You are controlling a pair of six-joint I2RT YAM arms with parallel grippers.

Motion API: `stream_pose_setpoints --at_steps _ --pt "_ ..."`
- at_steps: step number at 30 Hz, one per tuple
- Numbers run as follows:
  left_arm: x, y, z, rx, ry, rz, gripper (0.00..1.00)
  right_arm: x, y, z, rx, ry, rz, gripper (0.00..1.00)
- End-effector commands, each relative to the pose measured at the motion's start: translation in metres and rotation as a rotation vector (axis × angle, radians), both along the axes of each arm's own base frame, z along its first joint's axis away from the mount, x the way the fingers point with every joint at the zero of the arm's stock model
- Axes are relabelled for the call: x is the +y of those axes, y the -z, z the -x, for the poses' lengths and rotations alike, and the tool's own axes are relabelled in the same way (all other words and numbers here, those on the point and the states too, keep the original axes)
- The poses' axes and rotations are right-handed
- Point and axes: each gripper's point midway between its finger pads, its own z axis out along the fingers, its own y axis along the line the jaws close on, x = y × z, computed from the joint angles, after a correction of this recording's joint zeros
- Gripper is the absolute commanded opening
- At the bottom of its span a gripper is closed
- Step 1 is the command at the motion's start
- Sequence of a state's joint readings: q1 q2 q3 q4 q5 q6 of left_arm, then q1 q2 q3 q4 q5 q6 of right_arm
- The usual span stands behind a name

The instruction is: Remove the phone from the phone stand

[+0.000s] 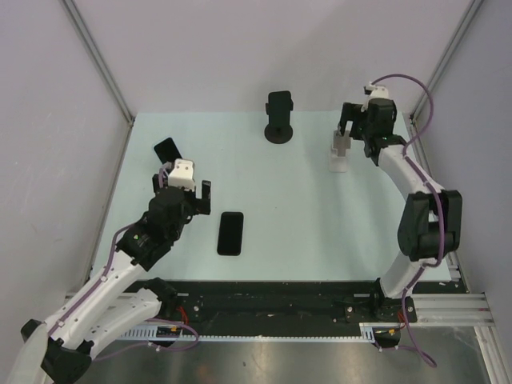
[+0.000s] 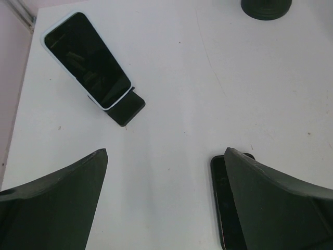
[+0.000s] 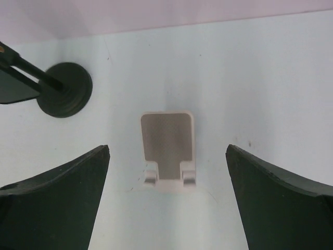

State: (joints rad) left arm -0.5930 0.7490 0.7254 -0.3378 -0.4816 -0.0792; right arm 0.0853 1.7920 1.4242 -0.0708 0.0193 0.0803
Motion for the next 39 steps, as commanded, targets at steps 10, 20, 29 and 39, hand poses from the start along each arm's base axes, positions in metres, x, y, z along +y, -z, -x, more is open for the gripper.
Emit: stream_pose_setpoints --at_steps 10,20,29,39 --pt "0.057 -0.005 -0.017 -0.025 -0.309 0.101 1.0 0.034 -0.092 0.136 -0.187 -0.007 -0.262 1.0" --pt "0.089 -0.002 -0.048 0.028 -0.47 0.322 1.0 0.052 -0.101 0.214 -0.271 -0.115 -0.339 1.0" --pt "0.121 -0.028 -0.099 0.001 -0.624 0.283 1.0 0.058 -0.091 0.253 -0.287 -0.165 -0.324 1.0" --pt "0.133 -0.015 -0.154 0.03 -0.733 0.214 1.0 0.035 -0.087 0.264 -0.325 -0.059 -0.296 1.0"
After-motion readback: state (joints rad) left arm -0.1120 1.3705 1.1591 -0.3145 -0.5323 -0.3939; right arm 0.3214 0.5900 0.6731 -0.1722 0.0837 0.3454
